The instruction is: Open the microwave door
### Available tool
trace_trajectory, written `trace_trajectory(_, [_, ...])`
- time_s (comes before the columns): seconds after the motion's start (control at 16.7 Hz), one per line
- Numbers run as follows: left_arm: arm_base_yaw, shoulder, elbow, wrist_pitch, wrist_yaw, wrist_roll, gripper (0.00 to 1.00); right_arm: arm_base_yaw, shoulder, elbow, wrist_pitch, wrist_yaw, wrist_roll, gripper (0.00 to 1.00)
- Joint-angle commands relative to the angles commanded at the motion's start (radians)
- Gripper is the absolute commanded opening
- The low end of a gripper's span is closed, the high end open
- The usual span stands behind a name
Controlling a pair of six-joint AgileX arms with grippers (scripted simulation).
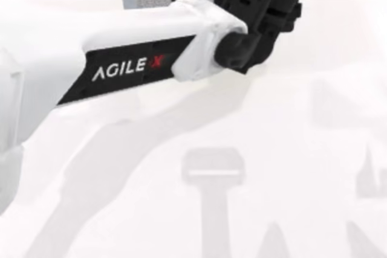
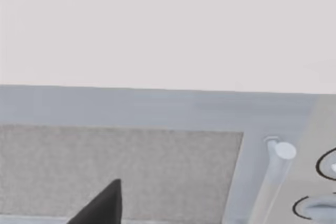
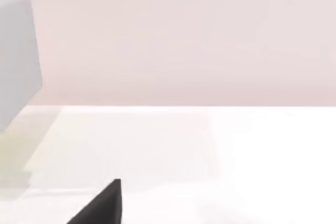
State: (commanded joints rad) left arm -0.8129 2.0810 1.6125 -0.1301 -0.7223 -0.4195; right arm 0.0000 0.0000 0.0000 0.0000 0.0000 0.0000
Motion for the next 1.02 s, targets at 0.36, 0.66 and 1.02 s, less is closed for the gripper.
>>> trace_trajectory(0.36, [0.082,0.178,0.166,0.049,0.071,0.059,1.00,0.000,0.000,0.000,0.000,0.000,0.000,1.00])
trace_trajectory(0.66, [0.088,0.189,0.177,0.052,0.077,0.063,0.92,0.000,0.000,0.000,0.000,0.000,0.000,1.00])
trace_trajectory(1.02, [0.088,0.189,0.177,0.052,0.077,0.063,0.47,0.000,0.000,0.000,0.000,0.000,0.000,1.00])
